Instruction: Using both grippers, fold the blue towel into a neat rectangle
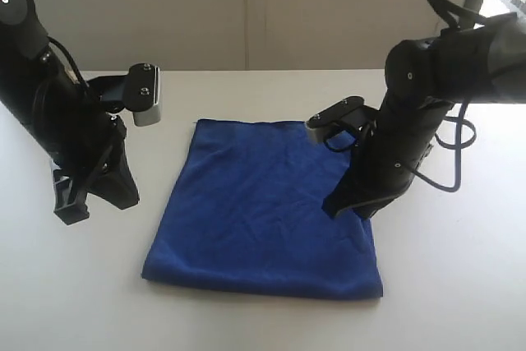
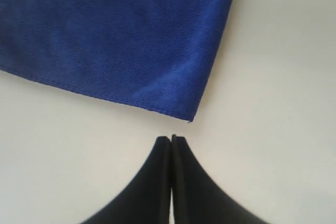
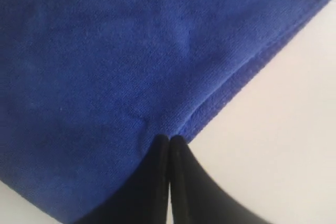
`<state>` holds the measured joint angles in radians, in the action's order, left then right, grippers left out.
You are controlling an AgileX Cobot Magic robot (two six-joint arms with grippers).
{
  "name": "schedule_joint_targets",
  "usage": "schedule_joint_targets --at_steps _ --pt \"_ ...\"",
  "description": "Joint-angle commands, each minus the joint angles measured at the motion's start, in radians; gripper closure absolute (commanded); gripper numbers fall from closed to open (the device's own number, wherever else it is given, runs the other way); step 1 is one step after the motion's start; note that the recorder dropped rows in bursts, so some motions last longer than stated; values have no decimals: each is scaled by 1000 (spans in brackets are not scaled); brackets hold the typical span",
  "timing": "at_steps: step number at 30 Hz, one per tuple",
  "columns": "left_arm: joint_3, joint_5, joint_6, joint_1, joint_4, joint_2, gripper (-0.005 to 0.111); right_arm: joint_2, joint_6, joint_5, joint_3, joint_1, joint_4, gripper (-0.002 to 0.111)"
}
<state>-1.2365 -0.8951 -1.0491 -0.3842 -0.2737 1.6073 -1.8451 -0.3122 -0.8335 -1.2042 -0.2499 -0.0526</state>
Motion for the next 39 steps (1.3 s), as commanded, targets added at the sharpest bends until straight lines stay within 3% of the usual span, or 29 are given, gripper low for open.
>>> schedule_joint_targets --at_steps 1,10,19,35,39 --pt "1 14 14 -7 -3 -1 107 -23 -21 -13 4 9 -17 108" --pt "1 120 1 -7 -43 9 107 -21 -25 2 4 11 -157 108" --pt "1 -21 -27 -7 -61 71 107 -72 -45 136 2 63 -120 108" --pt "1 13 -27 -7 -63 128 107 -173 -89 193 2 94 -134 108" --pt "1 15 -27 -7 -63 128 107 -183 -96 195 -8 94 -65 108"
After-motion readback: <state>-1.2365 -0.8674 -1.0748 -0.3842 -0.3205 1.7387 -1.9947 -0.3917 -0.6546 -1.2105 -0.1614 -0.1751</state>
